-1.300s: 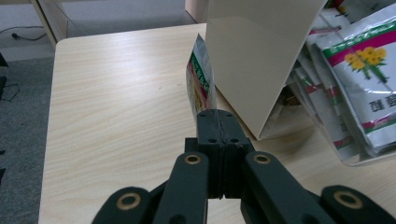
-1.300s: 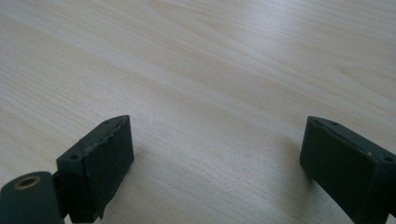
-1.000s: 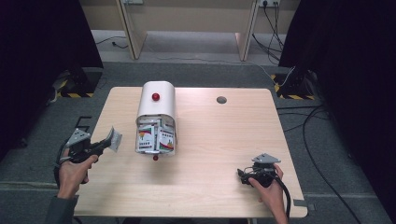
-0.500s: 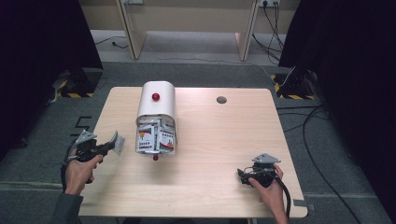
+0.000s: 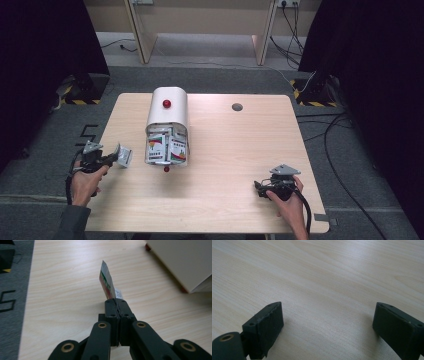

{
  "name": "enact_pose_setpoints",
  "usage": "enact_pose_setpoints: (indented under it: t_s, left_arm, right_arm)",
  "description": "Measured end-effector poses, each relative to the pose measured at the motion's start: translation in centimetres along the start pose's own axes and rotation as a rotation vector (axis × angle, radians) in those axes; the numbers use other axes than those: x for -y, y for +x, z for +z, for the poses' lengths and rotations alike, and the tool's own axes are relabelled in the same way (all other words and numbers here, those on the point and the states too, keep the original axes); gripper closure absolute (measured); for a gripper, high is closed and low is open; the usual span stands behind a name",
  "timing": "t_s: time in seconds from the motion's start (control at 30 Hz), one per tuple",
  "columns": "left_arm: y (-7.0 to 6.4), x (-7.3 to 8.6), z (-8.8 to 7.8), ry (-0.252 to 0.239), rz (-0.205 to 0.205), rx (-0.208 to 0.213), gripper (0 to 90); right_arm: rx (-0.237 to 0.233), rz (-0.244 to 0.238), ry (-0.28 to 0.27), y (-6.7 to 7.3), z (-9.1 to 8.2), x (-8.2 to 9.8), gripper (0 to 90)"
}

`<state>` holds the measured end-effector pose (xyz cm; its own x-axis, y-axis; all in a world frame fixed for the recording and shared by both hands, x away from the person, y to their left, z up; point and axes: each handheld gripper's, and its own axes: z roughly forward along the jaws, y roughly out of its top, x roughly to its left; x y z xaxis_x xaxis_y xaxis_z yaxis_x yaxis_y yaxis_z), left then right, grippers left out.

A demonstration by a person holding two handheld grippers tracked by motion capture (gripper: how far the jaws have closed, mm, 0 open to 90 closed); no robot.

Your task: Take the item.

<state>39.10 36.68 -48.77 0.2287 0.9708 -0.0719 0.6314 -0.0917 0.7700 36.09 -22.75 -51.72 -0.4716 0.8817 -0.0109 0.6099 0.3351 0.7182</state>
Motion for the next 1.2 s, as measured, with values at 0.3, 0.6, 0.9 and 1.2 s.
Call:
enact_pose_setpoints:
  t_s: [0.3,0.6,0.9,1.2]
  left_arm:
    - [0.5,1.0,1.2,0.068,0.036,-0.070,80.7]
    - [0.7,1.1,1.1,0.083,0.043,-0.093,71.4]
    - [0.8,1.0,0.7,0.079,0.048,-0.143,51.8]
    - [0.2,0.2,-0.8,0.051,0.046,-0.104,47.1]
  right_arm:
    - [0.000,0.000,0.000,0.0,0.0,0.0,10.4]
    - [0.001,0.002,0.001,0.0,0.0,0.0,10.3]
    - [0.000,0.004,0.001,0.0,0.0,0.0,10.2]
    - [0.000,0.004,0.002,0.0,0.0,0.0,10.2]
